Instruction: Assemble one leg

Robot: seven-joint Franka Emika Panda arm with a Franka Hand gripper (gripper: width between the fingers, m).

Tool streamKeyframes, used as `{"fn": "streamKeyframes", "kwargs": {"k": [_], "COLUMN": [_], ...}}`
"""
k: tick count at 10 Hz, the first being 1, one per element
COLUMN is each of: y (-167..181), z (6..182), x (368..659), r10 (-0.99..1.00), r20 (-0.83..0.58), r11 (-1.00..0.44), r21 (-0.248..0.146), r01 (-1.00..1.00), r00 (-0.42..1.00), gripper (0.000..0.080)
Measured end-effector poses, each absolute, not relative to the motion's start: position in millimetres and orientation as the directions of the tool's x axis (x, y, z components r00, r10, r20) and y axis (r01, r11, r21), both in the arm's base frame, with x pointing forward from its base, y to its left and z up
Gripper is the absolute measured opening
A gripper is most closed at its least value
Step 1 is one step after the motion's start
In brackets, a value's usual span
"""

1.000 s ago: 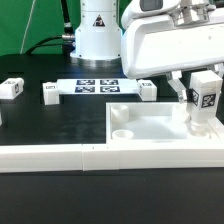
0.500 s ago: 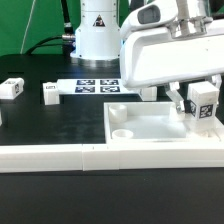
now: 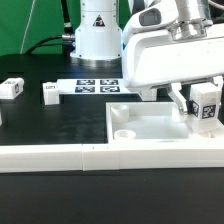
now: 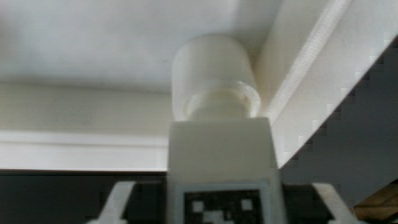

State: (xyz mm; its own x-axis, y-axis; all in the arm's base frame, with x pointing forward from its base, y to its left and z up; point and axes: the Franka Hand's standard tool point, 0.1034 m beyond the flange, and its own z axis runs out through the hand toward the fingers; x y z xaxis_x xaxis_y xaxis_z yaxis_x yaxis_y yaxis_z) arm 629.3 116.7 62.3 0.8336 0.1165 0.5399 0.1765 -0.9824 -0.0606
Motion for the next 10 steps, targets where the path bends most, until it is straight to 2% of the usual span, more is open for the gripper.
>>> {"fn": "streamKeyframes", "kwargs": {"k": [1,2,3,4,5,9,10], "y": [116.7,116.7,116.7,116.7,116.7,116.4,115.4], "z": [62.2,62.2,62.2,62.2,62.2,64.4,76.1], "x": [629.2,629.2,629.2,629.2,629.3,629.9,633.1], "r10": [0.117,0.117,0.117,0.117,0.117,0.118,0.121], "r20": [0.54,0.54,0.54,0.54,0.54,0.538,0.543], "r11": [-0.982,-0.982,-0.982,-0.982,-0.982,-0.982,-0.982], "r21": [-0.061,-0.061,-0.06,-0.06,-0.06,-0.06,-0.057], "r01": [0.177,0.177,0.177,0.177,0.177,0.178,0.18], "r00": [0.834,0.834,0.834,0.834,0.834,0.834,0.831], "gripper": [0.0298,0.0488,0.0488,0.0612,0.0642,0.0649,0.0649]}}
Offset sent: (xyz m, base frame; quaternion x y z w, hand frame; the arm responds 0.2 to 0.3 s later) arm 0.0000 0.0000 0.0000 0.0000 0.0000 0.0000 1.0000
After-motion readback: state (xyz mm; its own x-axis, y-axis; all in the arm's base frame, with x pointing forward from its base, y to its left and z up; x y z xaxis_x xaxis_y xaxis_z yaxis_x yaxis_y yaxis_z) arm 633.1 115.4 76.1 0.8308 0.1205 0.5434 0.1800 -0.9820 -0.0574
